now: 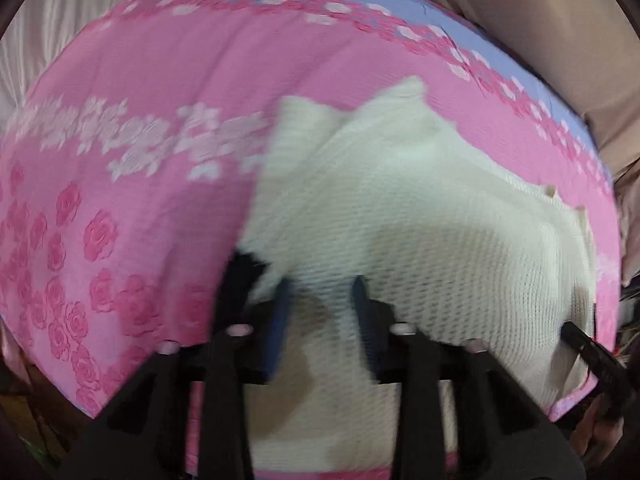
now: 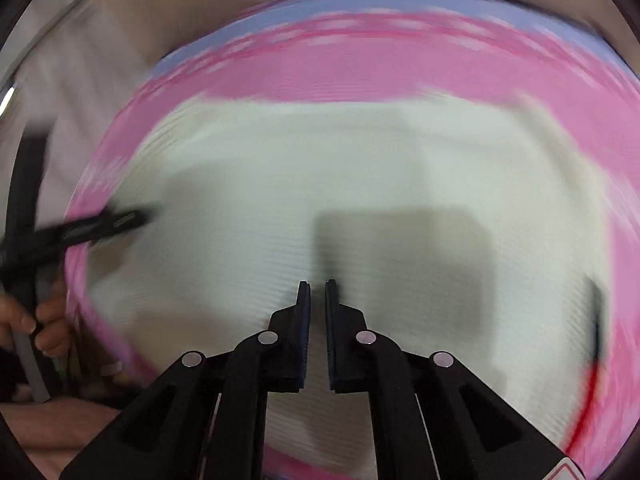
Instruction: Fold small clothes
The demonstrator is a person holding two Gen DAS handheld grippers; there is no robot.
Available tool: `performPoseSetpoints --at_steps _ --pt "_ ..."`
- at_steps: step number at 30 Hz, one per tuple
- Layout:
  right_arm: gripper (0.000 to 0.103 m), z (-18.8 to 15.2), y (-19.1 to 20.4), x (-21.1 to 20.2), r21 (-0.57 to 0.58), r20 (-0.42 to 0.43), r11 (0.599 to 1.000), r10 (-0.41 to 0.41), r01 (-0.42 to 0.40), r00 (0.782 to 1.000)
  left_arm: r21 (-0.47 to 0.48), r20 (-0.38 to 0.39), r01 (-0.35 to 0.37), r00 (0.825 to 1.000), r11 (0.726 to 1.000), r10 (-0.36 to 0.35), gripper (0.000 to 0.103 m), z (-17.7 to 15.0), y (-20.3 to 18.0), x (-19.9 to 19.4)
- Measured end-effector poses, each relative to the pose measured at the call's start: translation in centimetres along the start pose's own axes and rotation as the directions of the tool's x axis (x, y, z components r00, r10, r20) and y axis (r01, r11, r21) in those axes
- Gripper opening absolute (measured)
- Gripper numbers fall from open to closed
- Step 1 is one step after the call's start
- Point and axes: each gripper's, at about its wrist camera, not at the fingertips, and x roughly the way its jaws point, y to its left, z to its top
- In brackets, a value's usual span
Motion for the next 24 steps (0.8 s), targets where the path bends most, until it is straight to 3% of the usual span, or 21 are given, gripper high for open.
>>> performPoseSetpoints --at_steps 1,2,3,4,5,6,7,8,9,10,12,14,15,16,18,20,22,24 --pt "0.000 -0.9 -3.7 -1.3 0.093 0.016 0.995 -0.035 0.033 0.999 0.006 0.002 0.000 1.000 1.000 0.000 0.010 -0.1 0.7 -0.1" --pt "0.000 -1.8 -6.2 -2.3 0.153 0.030 0.988 -0.016 0.011 0.999 0.026 0.005 -0.001 1.000 1.000 0.001 0.010 -0.3 0.8 -0.3" --pt "0.000 -2.4 -8.0 -3.0 0.191 0.023 0.978 -0.090 0.084 0.996 0.031 0.008 -0.008 1.000 0.999 0.008 0.010 -0.3 0.6 -0.5" --pt "0.000 -2.5 -9.0 -3.6 0.209 0.032 0.976 -0.064 0.056 0.997 0.017 0.011 -0.002 1.000 1.000 0.002 0.011 0.0 0.2 -0.8" --pt "0.000 -2.2 -9.0 -4.3 0.229 0.041 0.972 -0.067 0.056 0.997 0.001 0.016 0.003 1.000 1.000 -0.003 0.014 0.0 -0.4 -1.6" --pt "0.000 -1.5 -8.4 -4.9 0.225 0.062 0.971 -0.092 0.076 0.994 -0.016 0.033 0.016 0.999 1.000 -0.015 0.029 0.5 -0.8 -2.1" --pt "0.013 -0.4 -7.6 -5.5 0.203 0.097 0.976 -0.101 0.080 0.990 -0.027 0.062 0.030 0.998 0.999 -0.029 0.049 1.4 -1.6 -2.5" --pt "0.017 1.1 -6.3 -5.9 0.170 0.141 0.981 -0.116 0.091 0.983 -0.028 0.112 0.037 0.993 0.999 -0.033 0.055 2.6 -2.4 -3.1" --pt "0.028 2.7 -5.4 -6.0 0.143 0.177 0.985 -0.126 0.101 0.976 -0.021 0.146 0.022 0.989 1.000 -0.019 0.065 3.7 -3.0 -3.2" --pt "0.050 4.1 -4.7 -5.8 0.126 0.205 0.986 -0.138 0.114 0.969 -0.001 0.176 -0.009 0.984 1.000 0.009 0.069 5.2 -3.9 -3.0" --pt "0.068 7.5 -3.9 -3.7 0.094 0.218 0.986 -0.153 0.136 0.964 0.028 0.179 -0.059 0.982 0.998 0.053 0.071 7.2 -4.3 -1.5" --pt "0.066 9.3 -3.7 -0.4 0.072 0.160 0.978 -0.206 0.197 0.965 0.020 0.117 -0.098 0.989 0.995 0.095 0.065 8.8 -3.9 1.3" --pt "0.055 9.9 -3.7 1.2 0.062 0.122 0.974 -0.225 0.218 0.967 0.006 0.075 -0.108 0.991 0.994 0.107 0.050 9.3 -3.7 2.6" --pt "0.039 9.8 -3.5 2.5 0.053 0.095 0.971 -0.239 0.234 0.966 -0.010 0.055 -0.125 0.991 0.992 0.126 0.047 9.5 -3.4 3.4" --pt "0.036 9.8 -3.2 3.1 0.018 0.102 0.965 -0.261 0.260 0.960 -0.019 0.075 -0.124 0.989 0.992 0.125 0.044 9.5 -3.0 3.4" --pt "0.022 9.7 -2.8 3.1 -0.007 0.097 0.962 -0.270 0.271 0.958 -0.021 0.080 -0.128 0.988 0.992 0.129 0.040 9.2 -2.7 3.5" --pt "0.014 10.0 -2.6 3.5 -0.008 0.087 0.966 -0.256 0.258 0.963 -0.019 0.087 -0.142 0.986 0.990 0.143 0.034 9.1 -2.6 3.4" --pt "0.013 10.1 -2.4 3.8 -0.003 0.087 0.965 -0.259 0.261 0.962 -0.018 0.093 -0.151 0.984 0.988 0.152 0.032 9.1 -2.5 3.4"
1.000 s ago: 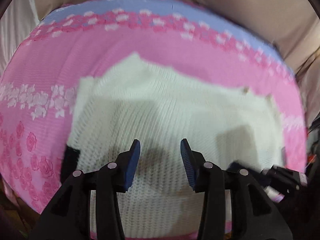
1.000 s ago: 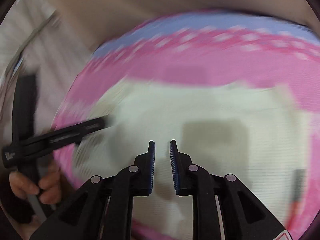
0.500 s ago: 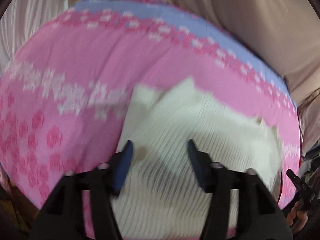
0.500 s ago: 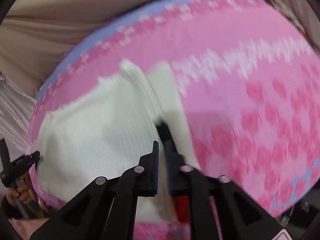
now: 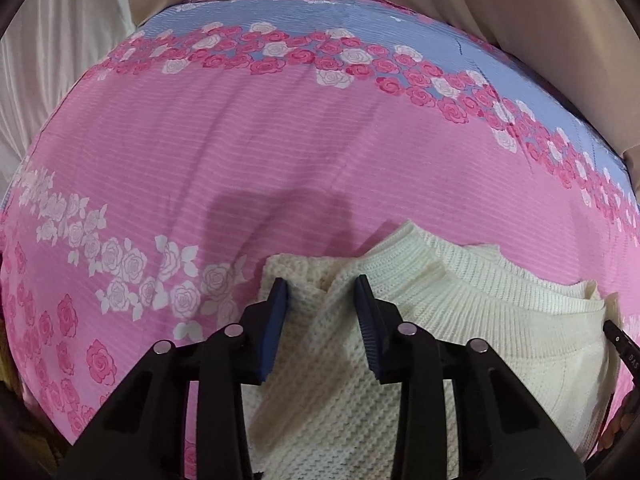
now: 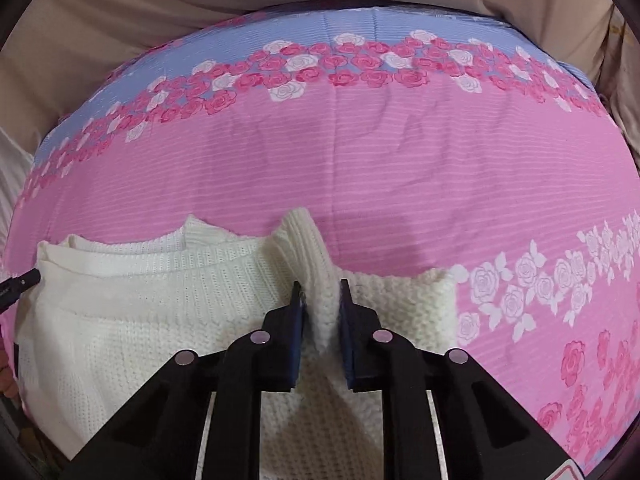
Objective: Fold small clothes
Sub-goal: 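Fold the held edge over and press it flat with both grippers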
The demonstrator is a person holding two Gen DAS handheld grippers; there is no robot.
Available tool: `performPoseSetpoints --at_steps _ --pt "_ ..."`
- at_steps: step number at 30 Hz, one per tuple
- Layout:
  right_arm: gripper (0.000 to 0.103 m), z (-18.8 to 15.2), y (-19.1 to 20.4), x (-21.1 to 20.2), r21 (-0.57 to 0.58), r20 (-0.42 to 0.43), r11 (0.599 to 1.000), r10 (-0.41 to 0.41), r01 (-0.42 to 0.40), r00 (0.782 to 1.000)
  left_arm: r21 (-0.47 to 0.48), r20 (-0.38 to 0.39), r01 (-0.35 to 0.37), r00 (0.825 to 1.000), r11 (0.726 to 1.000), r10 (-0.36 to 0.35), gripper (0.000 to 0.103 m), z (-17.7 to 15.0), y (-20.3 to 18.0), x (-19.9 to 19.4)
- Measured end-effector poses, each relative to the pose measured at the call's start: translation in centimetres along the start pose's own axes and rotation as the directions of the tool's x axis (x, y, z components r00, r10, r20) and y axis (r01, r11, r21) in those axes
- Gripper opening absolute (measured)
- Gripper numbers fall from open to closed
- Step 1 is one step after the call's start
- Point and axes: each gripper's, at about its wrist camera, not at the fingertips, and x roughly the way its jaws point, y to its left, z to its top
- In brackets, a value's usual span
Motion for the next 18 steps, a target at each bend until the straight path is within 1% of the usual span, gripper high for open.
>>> performPoseSetpoints --at_steps 3,8,10,12,13,15,16,17,18 --pt "0.010 0.1 0.2 -0.1 0.001 -0.001 1.000 0.002 -0.002 1.000 -0.004 0.001 -0.003 1.000 1.000 0.003 0.029 -0.2 0.3 -0.2" --pt "0.009 0.3 0.2 -0.1 0.009 0.001 1.000 0.009 -0.009 1.000 -0.004 0.002 -0.005 1.000 1.000 0.005 0.028 -0.1 0.2 -0.1" --pt "0.008 0.4 0.0 -0.4 0.016 0.011 1.000 0.011 -0.011 1.000 -0.006 0.003 -0.009 1.000 1.000 0.009 0.026 -0.1 0.3 -0.1" --pt "0.007 0.5 -1.0 -1.6 0.058 0.054 0.998 0.014 -0.018 0.998 -0.007 0.001 -0.006 1.000 1.000 0.006 0.025 -0.1 0.5 -0.3" --pt "0.007 0.6 -1.7 -1.9 0.090 0.060 0.996 0.022 -0.028 0.998 -0.005 -0.001 -0.004 1.000 1.000 0.004 0.025 -0.1 0.6 -0.3" --pt "0.007 0.3 -3.8 -1.4 0.193 0.048 0.979 0.063 -0.072 0.997 0.000 -0.002 -0.007 1.000 1.000 0.007 0.025 -0.1 0.6 -0.2" --pt "0.006 0.1 -4.5 -0.4 0.225 0.024 0.971 0.076 -0.080 0.997 0.002 -0.003 -0.011 1.000 1.000 0.011 0.025 -0.1 0.6 0.0" --pt "0.005 -0.1 -4.9 0.3 0.230 0.036 0.967 0.104 -0.109 0.994 0.007 -0.003 -0.021 1.000 1.000 0.021 0.025 -0.1 0.4 0.1" --pt "0.005 0.1 -4.9 0.3 0.220 0.045 0.968 0.109 -0.117 0.993 0.013 -0.001 -0.031 1.000 0.999 0.031 0.026 0.0 0.3 0.2"
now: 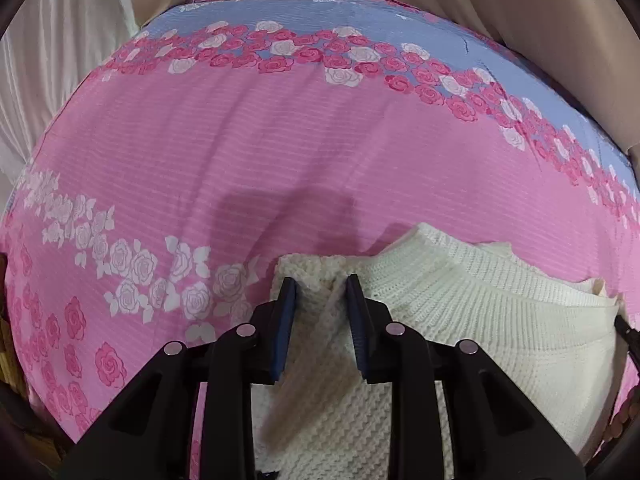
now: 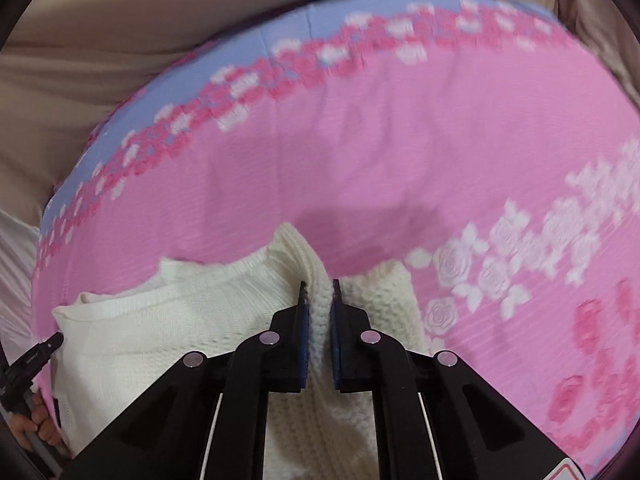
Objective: Fold small clothes
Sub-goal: 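Fold the held edge over and press it flat with both grippers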
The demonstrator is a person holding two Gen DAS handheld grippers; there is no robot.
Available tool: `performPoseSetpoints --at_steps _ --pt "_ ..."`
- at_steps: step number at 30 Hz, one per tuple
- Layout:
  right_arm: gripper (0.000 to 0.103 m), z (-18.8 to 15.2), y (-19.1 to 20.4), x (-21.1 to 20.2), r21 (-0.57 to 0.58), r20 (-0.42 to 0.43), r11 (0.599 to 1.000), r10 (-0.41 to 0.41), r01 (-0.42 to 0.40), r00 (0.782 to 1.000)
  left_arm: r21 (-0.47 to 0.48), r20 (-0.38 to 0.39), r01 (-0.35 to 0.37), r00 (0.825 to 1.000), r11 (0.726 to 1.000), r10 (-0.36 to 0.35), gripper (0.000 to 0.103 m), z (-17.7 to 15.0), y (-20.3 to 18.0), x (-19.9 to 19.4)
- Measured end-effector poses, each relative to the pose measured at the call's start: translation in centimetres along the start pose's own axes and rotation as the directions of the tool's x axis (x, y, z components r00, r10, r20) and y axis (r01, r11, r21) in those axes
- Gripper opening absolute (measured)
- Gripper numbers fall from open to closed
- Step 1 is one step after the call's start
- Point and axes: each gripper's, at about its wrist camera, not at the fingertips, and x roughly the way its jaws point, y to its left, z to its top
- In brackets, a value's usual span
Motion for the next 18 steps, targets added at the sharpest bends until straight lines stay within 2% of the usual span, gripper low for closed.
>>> performPoseSetpoints --at_steps 2,4,5,7,10,12,13,14,15,16,17,18 --pt "0.007 0.4 0.1 -0.8 0.019 -0.007 1.000 0.016 -0.016 1.000 -0.006 -0.005 0.001 1.000 1.000 -0.001 0.027 0.2 0.0 -0.3" --pt "0.013 0.3 0.3 -2.7 0.031 0.019 0.999 0.013 -0.014 1.000 -0.029 0.010 0.028 1.000 0.999 -0.028 0.027 0.0 0.6 -1.9" --pt "0.019 -0.3 1.0 -4.5 -0.005 0.055 1.000 -0.008 0.008 0.998 -0.025 0.020 0.033 0.999 0.999 -0.033 0.027 -0.2 0.8 -2.9" --pt "0.019 -1.7 2.5 -6.8 -0.075 0.078 0.997 0.011 -0.005 0.997 -0.012 0.053 0.064 0.997 0.998 -0.063 0.025 -1.3 0.9 -5.5" --pt "0.019 -5.6 7.3 -7.5 -0.199 -0.022 0.968 0.154 -0.155 0.988 0.042 0.030 0.116 0.993 0.992 -0.117 0.026 -4.1 -0.8 -7.1" --pt "0.017 -9.0 11.4 -5.8 -0.312 -0.118 0.928 0.174 -0.203 0.978 0.090 -0.033 0.120 0.993 0.989 -0.117 0.028 -6.2 -2.6 -5.6" --pt "0.008 -10.3 12.6 -4.8 -0.354 -0.141 0.914 0.157 -0.198 0.977 0.105 -0.060 0.101 0.994 0.989 -0.095 0.028 -7.1 -3.0 -4.7" --pt "0.005 -11.6 12.8 -3.6 -0.379 -0.169 0.909 0.116 -0.173 0.979 0.102 -0.084 0.083 0.994 0.991 -0.075 0.028 -7.9 -2.8 -3.8" --pt "0.005 -12.1 12.2 -3.1 -0.373 -0.178 0.916 0.084 -0.146 0.980 0.079 -0.078 0.104 0.992 0.992 -0.098 0.029 -8.3 -2.0 -3.9" --pt "0.001 -12.2 10.2 -3.1 -0.334 -0.172 0.934 0.074 -0.129 0.982 0.055 -0.068 0.109 0.992 0.993 -0.105 0.029 -8.5 -0.9 -4.2" --pt "0.000 -12.0 8.4 -3.5 -0.285 -0.162 0.951 0.076 -0.121 0.984 0.039 -0.065 0.089 0.994 0.995 -0.087 0.028 -8.6 0.4 -4.5" --pt "0.000 -11.7 5.5 -4.3 -0.215 -0.142 0.973 0.050 -0.080 0.989 0.022 -0.061 0.090 0.994 0.996 -0.088 0.025 -8.9 1.7 -4.8"
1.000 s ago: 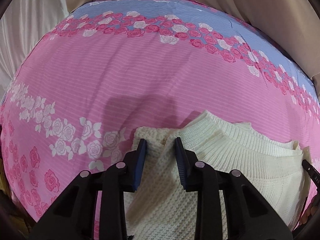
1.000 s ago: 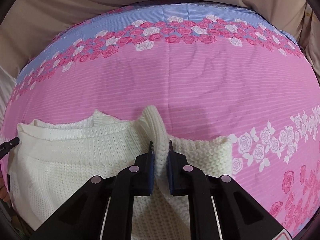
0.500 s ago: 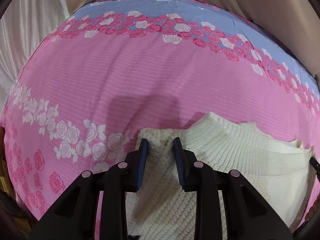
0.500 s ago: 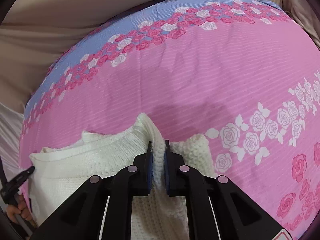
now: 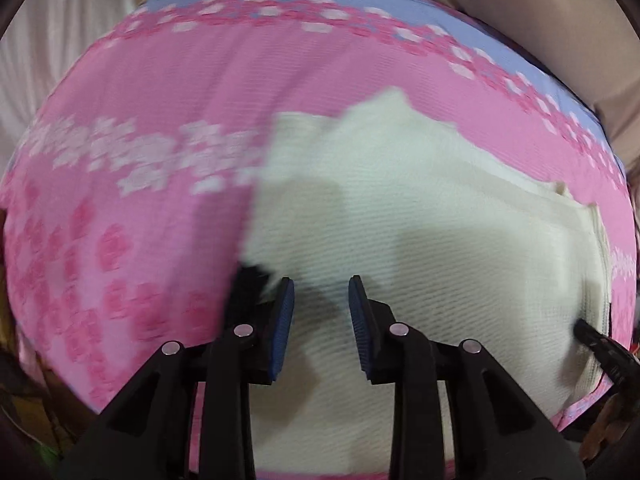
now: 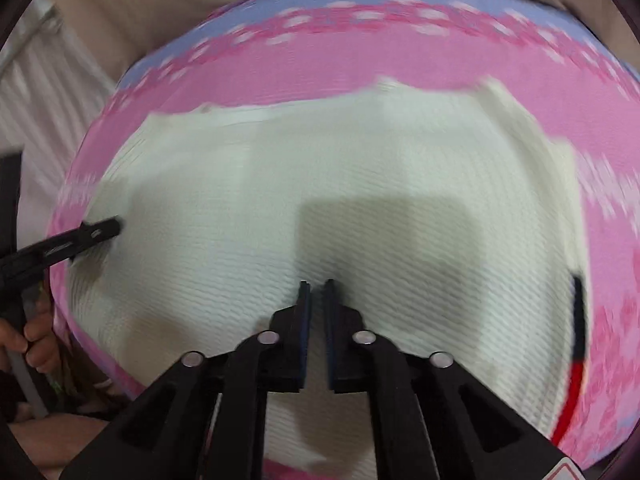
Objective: Fold small clothes
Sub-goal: 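Fold the held edge over and press it flat with both grippers, then grasp the folded white sweater's edge with both grippers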
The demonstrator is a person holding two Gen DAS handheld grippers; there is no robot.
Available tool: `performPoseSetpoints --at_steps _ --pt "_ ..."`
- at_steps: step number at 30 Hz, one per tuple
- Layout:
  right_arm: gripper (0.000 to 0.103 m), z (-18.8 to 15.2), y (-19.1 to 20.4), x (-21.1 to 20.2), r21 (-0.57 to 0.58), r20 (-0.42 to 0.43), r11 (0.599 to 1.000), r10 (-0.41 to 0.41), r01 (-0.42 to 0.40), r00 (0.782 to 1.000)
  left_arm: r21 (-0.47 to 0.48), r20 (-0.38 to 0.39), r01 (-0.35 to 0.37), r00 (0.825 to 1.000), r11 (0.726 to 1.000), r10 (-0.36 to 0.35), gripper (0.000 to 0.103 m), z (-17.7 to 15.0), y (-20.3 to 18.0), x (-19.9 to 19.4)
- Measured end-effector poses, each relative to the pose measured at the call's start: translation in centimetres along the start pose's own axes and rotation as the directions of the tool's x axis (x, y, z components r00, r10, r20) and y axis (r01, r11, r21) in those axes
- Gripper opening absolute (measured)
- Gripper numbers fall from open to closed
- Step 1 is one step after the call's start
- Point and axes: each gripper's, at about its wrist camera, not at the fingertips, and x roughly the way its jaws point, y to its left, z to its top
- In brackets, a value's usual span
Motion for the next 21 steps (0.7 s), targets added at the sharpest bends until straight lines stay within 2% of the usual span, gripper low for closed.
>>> performPoseSetpoints --at_steps 2,3,4,6,8,9,10,11,12,13,14,15,16,17,20,21 --pt "0.000 -0.8 -3.9 -1.3 0.091 0.010 0.995 -0.043 0.042 0.999 -0.034 -0.001 0.039 0.999 0.999 -0.039 0.020 -0.6 2.1 -0.3" --pt "0.000 -1.2 -5.2 -1.7 0.118 0.007 0.993 -0.025 0.024 1.000 -0.032 0.001 0.047 0.999 0.998 -0.047 0.017 -0.8 2.4 -0.2" --pt "0.000 -1.4 -5.8 -2.1 0.139 0.010 0.990 -0.020 0.018 1.000 -0.023 0.007 0.045 0.999 0.999 -0.045 0.016 -1.0 2.2 -0.3" --pt "0.003 -1.2 -5.0 -2.7 0.114 0.010 0.988 -0.102 0.100 0.995 -0.024 0.011 0.038 0.999 0.999 -0.038 0.018 -1.0 1.2 -0.9" --pt "0.010 -0.3 -3.5 -3.7 0.101 0.075 0.992 -0.077 0.069 0.994 -0.047 0.043 0.082 0.996 0.996 -0.080 0.034 -0.2 0.1 -2.3" --pt "0.013 0.3 -3.1 -3.9 0.106 0.101 0.992 -0.076 0.066 0.992 -0.046 0.068 0.076 0.995 0.996 -0.073 0.050 0.2 -0.4 -2.7" --pt "0.026 1.1 -2.7 -3.9 0.107 0.128 0.991 -0.090 0.076 0.988 -0.037 0.099 0.045 0.994 0.998 -0.041 0.060 1.0 -1.1 -2.8" --pt "0.037 2.0 -2.6 -3.7 0.110 0.149 0.989 -0.112 0.096 0.982 -0.033 0.107 0.019 0.994 0.999 -0.016 0.060 1.7 -1.5 -2.5" --pt "0.057 2.9 -2.8 -3.3 0.113 0.170 0.987 -0.129 0.111 0.977 -0.028 0.108 0.002 0.994 1.000 0.001 0.060 2.6 -1.7 -1.6" --pt "0.059 3.8 -3.5 -2.8 0.115 0.173 0.986 -0.141 0.122 0.975 -0.031 0.099 -0.013 0.995 0.999 0.016 0.053 3.2 -1.4 -0.8" --pt "0.055 4.9 -4.1 -1.3 0.118 0.138 0.984 -0.153 0.137 0.978 -0.045 0.072 -0.032 0.997 0.999 0.035 0.043 3.9 -1.3 0.6" --pt "0.045 5.5 -4.9 -0.2 0.117 0.101 0.984 -0.148 0.136 0.984 -0.062 0.037 -0.025 0.999 0.998 0.028 0.025 4.6 -0.9 1.9" --pt "0.013 6.1 -5.3 0.8 0.115 0.078 0.988 -0.113 0.104 0.990 -0.086 0.027 -0.001 1.000 0.996 0.003 0.023 5.0 -0.2 2.2" --pt "0.010 6.3 -5.5 0.4 0.125 0.087 0.988 -0.103 0.092 0.991 -0.104 0.034 0.014 0.999 0.994 -0.011 0.022 5.3 0.4 2.1" --pt "0.008 6.3 -7.2 -2.0 0.201 0.171 0.974 -0.139 0.103 0.975 -0.092 0.047 0.001 0.999 0.996 0.004 0.020 5.4 1.0 1.9" --pt "0.008 6.4 -8.3 -1.6 0.226 0.161 0.968 -0.145 0.107 0.976 -0.091 0.043 0.004 0.999 0.996 0.000 0.020 5.3 1.2 2.1"
